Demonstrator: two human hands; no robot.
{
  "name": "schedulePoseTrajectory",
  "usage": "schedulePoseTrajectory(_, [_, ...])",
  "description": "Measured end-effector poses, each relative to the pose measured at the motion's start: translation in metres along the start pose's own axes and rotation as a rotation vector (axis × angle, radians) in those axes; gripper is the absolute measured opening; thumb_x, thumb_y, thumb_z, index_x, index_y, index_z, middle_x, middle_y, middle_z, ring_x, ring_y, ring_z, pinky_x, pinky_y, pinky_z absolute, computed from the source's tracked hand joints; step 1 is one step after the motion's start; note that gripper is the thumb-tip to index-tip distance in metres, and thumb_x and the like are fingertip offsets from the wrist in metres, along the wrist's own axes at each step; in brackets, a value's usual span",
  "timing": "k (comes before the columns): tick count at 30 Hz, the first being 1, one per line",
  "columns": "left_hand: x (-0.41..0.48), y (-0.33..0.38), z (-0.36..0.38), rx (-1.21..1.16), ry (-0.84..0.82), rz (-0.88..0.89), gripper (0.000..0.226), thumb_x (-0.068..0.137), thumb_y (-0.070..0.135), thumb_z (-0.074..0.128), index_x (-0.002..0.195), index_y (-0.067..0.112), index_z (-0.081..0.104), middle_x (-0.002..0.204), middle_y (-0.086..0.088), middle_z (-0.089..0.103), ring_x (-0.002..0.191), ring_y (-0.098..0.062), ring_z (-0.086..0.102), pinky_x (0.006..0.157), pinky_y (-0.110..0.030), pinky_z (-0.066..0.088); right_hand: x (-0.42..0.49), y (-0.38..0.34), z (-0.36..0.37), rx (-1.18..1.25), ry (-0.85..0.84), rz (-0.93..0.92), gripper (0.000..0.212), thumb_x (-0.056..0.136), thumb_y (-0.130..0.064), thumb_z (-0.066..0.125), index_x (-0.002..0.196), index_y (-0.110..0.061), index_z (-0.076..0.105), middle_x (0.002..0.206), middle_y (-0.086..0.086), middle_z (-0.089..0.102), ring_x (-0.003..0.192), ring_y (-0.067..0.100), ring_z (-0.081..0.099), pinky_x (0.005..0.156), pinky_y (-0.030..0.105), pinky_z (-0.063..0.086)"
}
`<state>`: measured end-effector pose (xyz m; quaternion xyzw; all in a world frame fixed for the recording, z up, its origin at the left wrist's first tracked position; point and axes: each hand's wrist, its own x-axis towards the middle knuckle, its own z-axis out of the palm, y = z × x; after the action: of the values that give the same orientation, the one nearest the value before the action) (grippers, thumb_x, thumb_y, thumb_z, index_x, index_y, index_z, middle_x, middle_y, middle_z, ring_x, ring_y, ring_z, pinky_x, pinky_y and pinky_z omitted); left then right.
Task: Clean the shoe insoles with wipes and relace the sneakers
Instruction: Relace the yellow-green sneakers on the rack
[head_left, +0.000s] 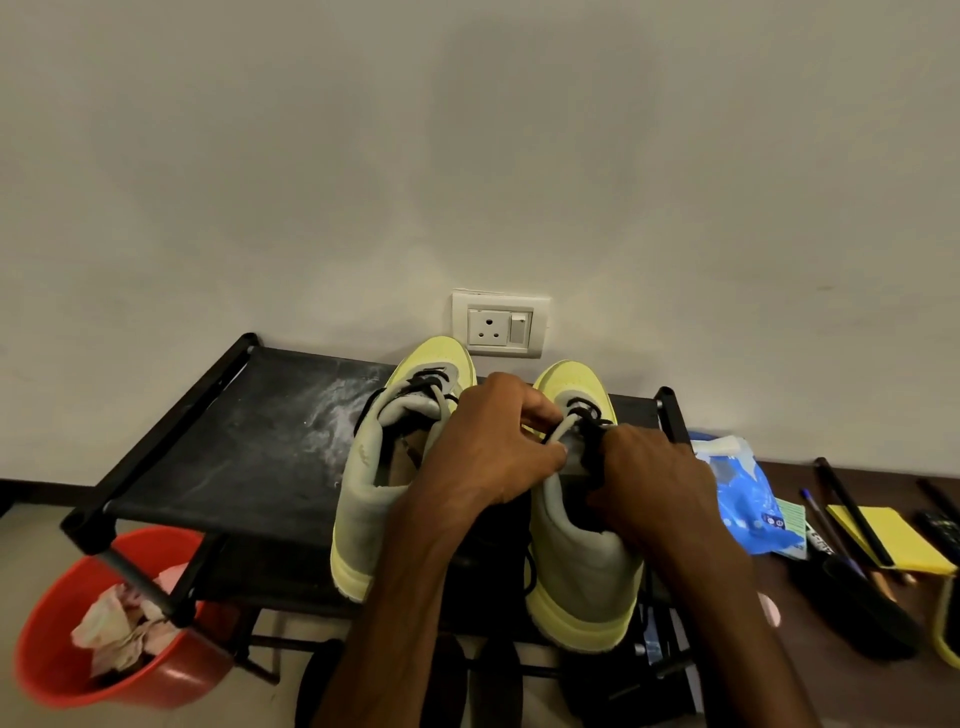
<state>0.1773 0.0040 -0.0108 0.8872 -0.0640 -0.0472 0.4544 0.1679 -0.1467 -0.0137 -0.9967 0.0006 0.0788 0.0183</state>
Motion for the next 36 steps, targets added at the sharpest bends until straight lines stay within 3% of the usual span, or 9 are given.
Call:
schedulePoseTrajectory(5, [0.001,0.000,0.003,-0.027,-0.011,-0.013,0.040,0.082,0.023,0.082,0.121,0.023,0.073,0.113,0.005,0.074,0.097,-0.008,0.070,0.089,-0.026,0.058,0.000,0.003,0.001,0.036,0.000,-0.045,0.029,0.084,-0.036,0.075,0.102,-0.019,0.059,0.101,0.001,0.059,0.093,0.022,0.061,0.078,0.031,0.050])
schedulePoseTrajectory(10, [0.000,0.001,0.002,-0.062,0.015,-0.027,0.037,0.081,0.026,0.081,0.117,0.022,0.075,0.107,0.005,0.076,0.092,-0.006,0.070,0.086,-0.027,0.059,0.004,0.012,0.007,0.258,0.079,-0.061,0.025,0.076,-0.029,0.077,0.065,-0.021,0.056,0.067,-0.005,0.055,0.060,0.012,0.052,0.054,0.024,0.039])
schedulePoseTrajectory(14, [0.002,0.002,0.006,-0.065,0.044,-0.033,0.041,0.078,0.021,0.082,0.118,0.021,0.073,0.108,0.005,0.075,0.091,-0.005,0.070,0.081,-0.021,0.058,0.001,0.024,0.011,0.263,0.233,-0.149,0.038,0.087,-0.055,0.064,0.076,-0.020,0.075,0.093,-0.004,0.059,0.072,0.018,0.057,0.063,0.033,0.048])
schedulePoseTrajectory(19, [0.003,0.002,0.006,-0.003,0.065,0.001,0.046,0.080,0.021,0.079,0.125,0.022,0.068,0.111,0.007,0.073,0.087,-0.005,0.069,0.076,-0.017,0.058,-0.009,0.031,-0.006,0.231,0.287,-0.240,0.032,0.083,-0.054,0.070,0.095,-0.026,0.082,0.144,-0.003,0.059,0.116,0.023,0.063,0.086,0.036,0.054])
schedulePoseTrajectory(22, [-0.001,0.004,0.003,0.082,-0.002,0.058,0.062,0.082,0.026,0.079,0.139,0.028,0.055,0.127,0.010,0.065,0.098,-0.004,0.065,0.080,-0.014,0.053,-0.009,0.036,-0.007,0.360,0.392,-0.262,0.040,0.084,-0.064,0.058,0.096,-0.034,0.082,0.140,-0.012,0.062,0.112,0.017,0.066,0.084,0.035,0.056])
schedulePoseTrajectory(25, [-0.006,0.010,0.007,0.266,-0.055,0.124,0.078,0.079,0.035,0.082,0.145,0.034,0.042,0.139,0.010,0.053,0.118,-0.010,0.055,0.095,-0.024,0.047,-0.008,0.038,-0.003,0.471,0.494,-0.296,0.032,0.087,-0.061,0.059,0.093,-0.039,0.082,0.126,-0.016,0.070,0.095,0.012,0.070,0.075,0.039,0.058])
schedulePoseTrajectory(28, [-0.008,0.016,0.022,0.378,0.121,0.190,0.065,0.077,0.040,0.082,0.132,0.035,0.048,0.130,0.010,0.049,0.116,-0.011,0.052,0.085,-0.021,0.040,-0.007,0.041,0.000,0.537,0.577,-0.311,0.030,0.085,-0.057,0.065,0.090,-0.034,0.083,0.116,-0.015,0.073,0.085,0.009,0.071,0.069,0.040,0.059])
schedulePoseTrajectory(31, [-0.003,0.014,0.029,0.232,0.305,0.197,0.047,0.074,0.019,0.082,0.110,0.030,0.055,0.112,0.008,0.054,0.092,-0.014,0.059,0.070,-0.019,0.042,-0.003,0.049,0.001,0.591,0.555,-0.328,0.037,0.077,-0.063,0.067,0.088,-0.032,0.083,0.113,-0.015,0.074,0.087,0.008,0.070,0.068,0.041,0.060])
schedulePoseTrajectory(36, [0.005,0.005,0.020,0.224,0.325,0.316,0.023,0.069,0.018,0.086,0.081,0.028,0.069,0.079,0.015,0.063,0.069,-0.006,0.060,0.068,-0.027,0.053,0.002,0.058,0.011,0.532,0.533,-0.376,0.024,0.073,-0.045,0.080,0.091,-0.030,0.076,0.118,-0.015,0.069,0.103,0.010,0.065,0.074,0.040,0.059])
